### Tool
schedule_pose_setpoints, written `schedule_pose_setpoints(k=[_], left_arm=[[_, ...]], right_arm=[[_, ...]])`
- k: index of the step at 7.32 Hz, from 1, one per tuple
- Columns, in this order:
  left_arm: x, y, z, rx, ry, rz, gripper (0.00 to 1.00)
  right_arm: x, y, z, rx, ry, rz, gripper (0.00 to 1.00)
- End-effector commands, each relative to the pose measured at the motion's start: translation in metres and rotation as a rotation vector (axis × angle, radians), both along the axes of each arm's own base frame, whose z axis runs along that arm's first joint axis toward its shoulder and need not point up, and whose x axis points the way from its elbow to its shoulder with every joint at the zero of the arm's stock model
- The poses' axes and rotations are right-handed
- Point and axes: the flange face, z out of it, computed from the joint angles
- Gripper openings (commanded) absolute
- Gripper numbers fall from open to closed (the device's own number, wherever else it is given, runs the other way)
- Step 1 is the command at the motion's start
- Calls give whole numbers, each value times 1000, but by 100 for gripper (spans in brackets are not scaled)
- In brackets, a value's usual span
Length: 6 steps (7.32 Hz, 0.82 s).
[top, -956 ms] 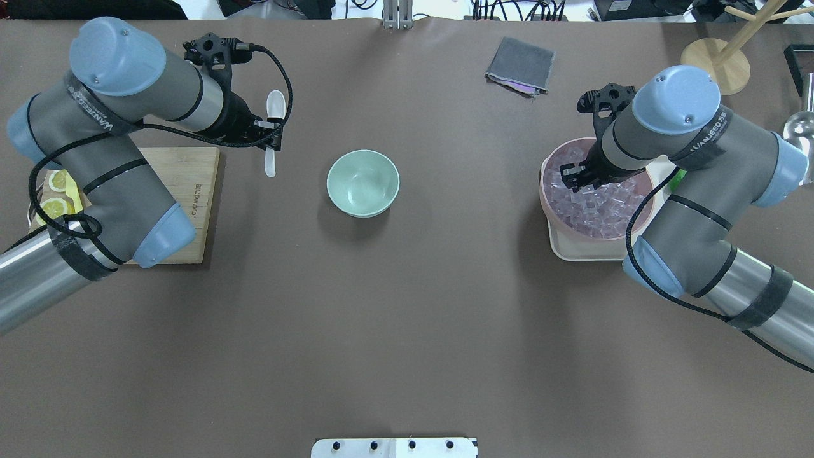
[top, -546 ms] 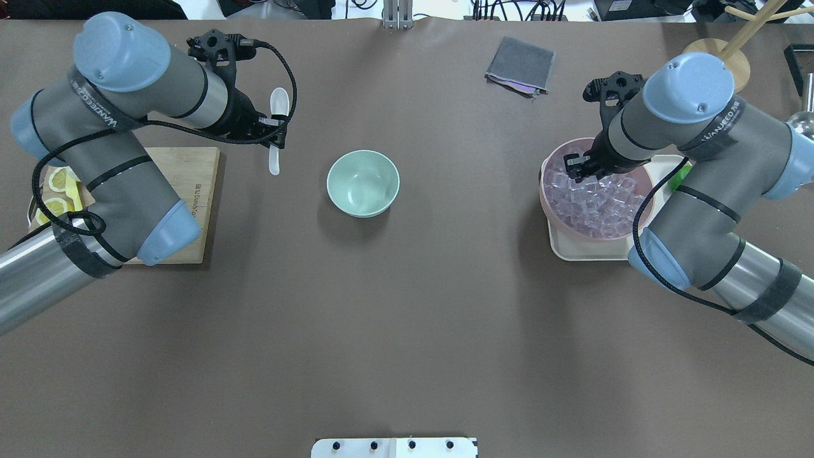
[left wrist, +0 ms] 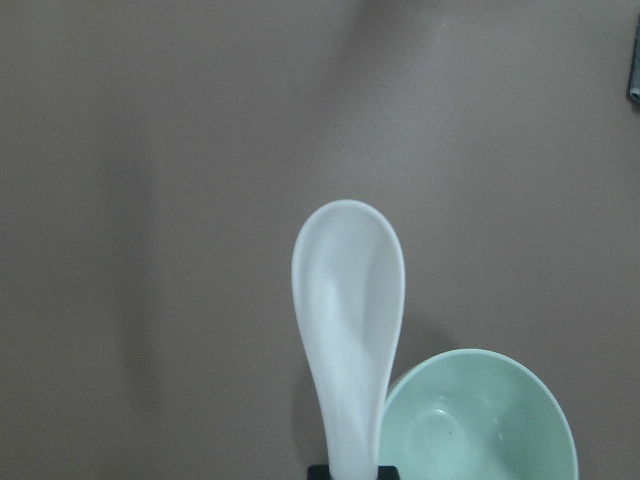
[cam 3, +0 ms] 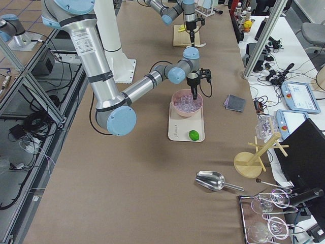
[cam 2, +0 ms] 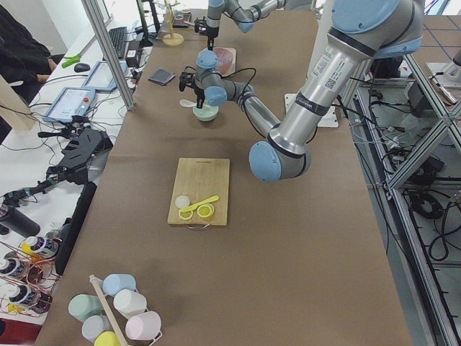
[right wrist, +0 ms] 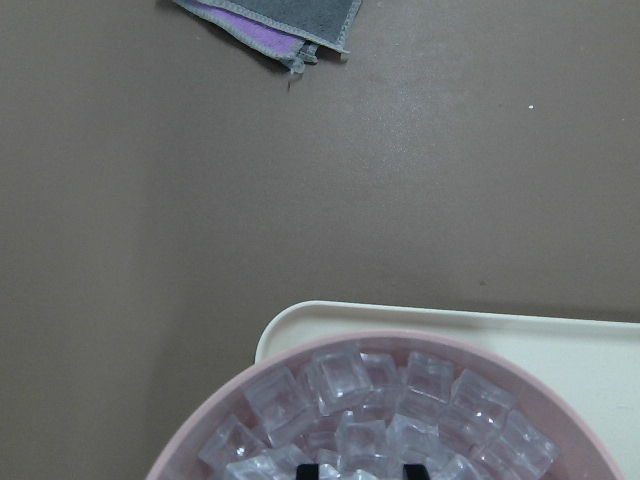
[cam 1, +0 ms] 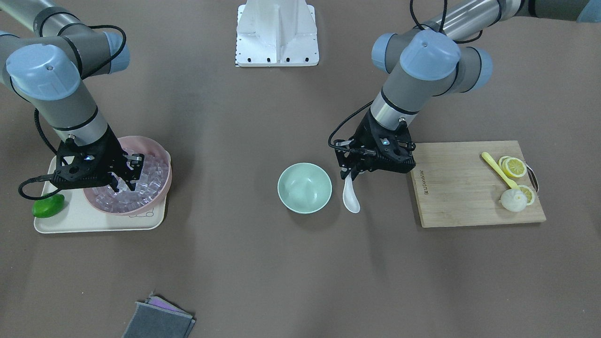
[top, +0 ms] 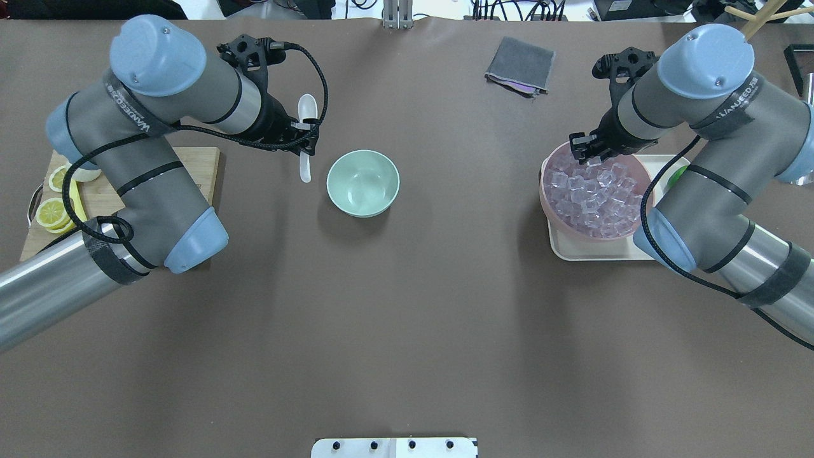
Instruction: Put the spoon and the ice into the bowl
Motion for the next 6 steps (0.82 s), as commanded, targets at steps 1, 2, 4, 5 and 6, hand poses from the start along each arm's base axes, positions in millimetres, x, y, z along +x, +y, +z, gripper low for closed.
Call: schedule_pose_setpoints(k=[1,2,4,5,6], left_arm=[[38,27,-25,-72,9,24,0],[49,34,-34,-79,-6,28,0],[72,44,-34,-124,-9,31,0],[87,52,-32,-115,-25,22,0],[98,55,-30,-115,-37,13,0]], right_arm=[[-1,-5,-21,-8,-34,35,0],[-2,-5,-25,-12,-40,42,0],[-7,-8,-33,-5,-48,43,0],[-12,-6,-37,-13,-55,51,0],[-15,-7,-45,-15,-65,59,0]])
